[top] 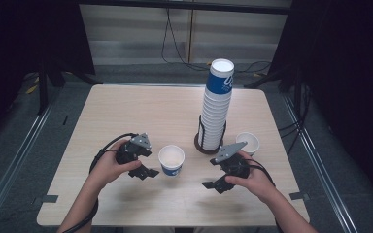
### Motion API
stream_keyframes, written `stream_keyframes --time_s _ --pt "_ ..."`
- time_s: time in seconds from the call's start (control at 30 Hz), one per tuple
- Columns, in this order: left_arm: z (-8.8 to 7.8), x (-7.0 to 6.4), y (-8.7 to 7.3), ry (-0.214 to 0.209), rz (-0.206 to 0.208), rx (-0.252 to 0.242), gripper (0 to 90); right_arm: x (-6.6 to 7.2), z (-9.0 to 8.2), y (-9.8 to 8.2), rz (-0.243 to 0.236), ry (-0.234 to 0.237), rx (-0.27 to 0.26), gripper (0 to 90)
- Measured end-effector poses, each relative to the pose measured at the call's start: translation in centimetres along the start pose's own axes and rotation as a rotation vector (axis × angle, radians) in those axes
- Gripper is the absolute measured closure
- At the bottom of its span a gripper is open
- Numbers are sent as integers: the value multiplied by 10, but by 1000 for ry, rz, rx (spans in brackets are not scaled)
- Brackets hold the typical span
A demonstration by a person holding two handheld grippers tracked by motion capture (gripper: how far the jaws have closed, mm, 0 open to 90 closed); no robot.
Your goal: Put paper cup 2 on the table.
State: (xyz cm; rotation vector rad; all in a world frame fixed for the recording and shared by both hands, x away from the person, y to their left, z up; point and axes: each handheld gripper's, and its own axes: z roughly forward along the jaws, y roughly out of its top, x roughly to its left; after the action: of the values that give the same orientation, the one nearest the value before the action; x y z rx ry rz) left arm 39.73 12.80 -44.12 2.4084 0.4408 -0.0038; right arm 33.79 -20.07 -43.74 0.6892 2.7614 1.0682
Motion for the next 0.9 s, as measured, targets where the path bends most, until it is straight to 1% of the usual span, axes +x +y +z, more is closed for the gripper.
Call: stream_keyframes --time_s 0.07,0.1,0.13,0.17,0.2,0.23,0.27,0.3,0.33,0.37,0.4,0.43,0.47,0.5,0.53,0.6,0.7,0.73,0.77,0.8,0.83,0.87,0.9 --pt "0 0 -1 -3 3 0 173 1 -1 -4 0 -7 7 129" --pt "-1 2 -1 -9 23 14 173 1 -2 -7 3 -8 4 129" --pt "-1 2 -2 -5 15 11 173 1 -2 -9 6 -6 2 129" --pt "0 1 -2 -1 -1 -7 173 1 -2 -11 11 -4 1 129" --pt "-1 2 -3 -7 0 -7 173 1 -3 -13 7 -7 8 129" --pt "-2 2 -3 -3 -4 -7 173 2 -3 -14 3 -14 18 129" --pt "-2 3 -4 -3 4 -3 173 3 -4 -16 -2 -15 18 129" --pt "-3 3 -4 -6 -9 -7 173 3 -4 -17 0 -15 17 129" --pt "-3 3 -5 -6 -12 -8 173 3 -5 -19 5 -13 13 129" --pt "-4 5 -5 -5 -4 -3 173 3 -6 -21 5 -7 13 129" --pt "-5 6 -6 -3 4 7 173 4 -6 -23 2 -16 18 129" --pt "-5 6 -7 -5 4 6 173 4 -7 -26 -3 -16 16 129" --pt "-4 6 -8 -3 -19 -7 173 4 -8 -28 7 -16 15 129" --pt "-5 7 -8 -1 0 9 173 4 -9 -30 8 -16 12 129" --pt "-4 6 -10 -7 -22 -9 173 3 -10 -32 9 -22 14 129" --pt "-4 8 -12 -5 -25 -8 174 3 -12 -37 5 -33 17 129" --pt "-5 11 -14 -4 -25 -13 174 3 -15 -43 9 -33 8 129" --pt "-4 11 -15 -4 -35 -17 174 2 -16 -45 11 -38 8 129" --pt "-6 13 -16 -3 -11 1 174 3 -17 -47 17 -43 6 129" --pt "-6 14 -17 -4 -19 -5 174 3 -18 -50 19 -43 2 129" --pt "-6 15 -18 -2 -18 -1 174 2 -19 -52 21 -46 0 129" --pt "-7 15 -19 0 -20 -5 174 2 -20 -54 21 -54 0 129" --pt "-5 14 -20 4 -43 -33 175 1 -21 -57 29 -56 -6 129"
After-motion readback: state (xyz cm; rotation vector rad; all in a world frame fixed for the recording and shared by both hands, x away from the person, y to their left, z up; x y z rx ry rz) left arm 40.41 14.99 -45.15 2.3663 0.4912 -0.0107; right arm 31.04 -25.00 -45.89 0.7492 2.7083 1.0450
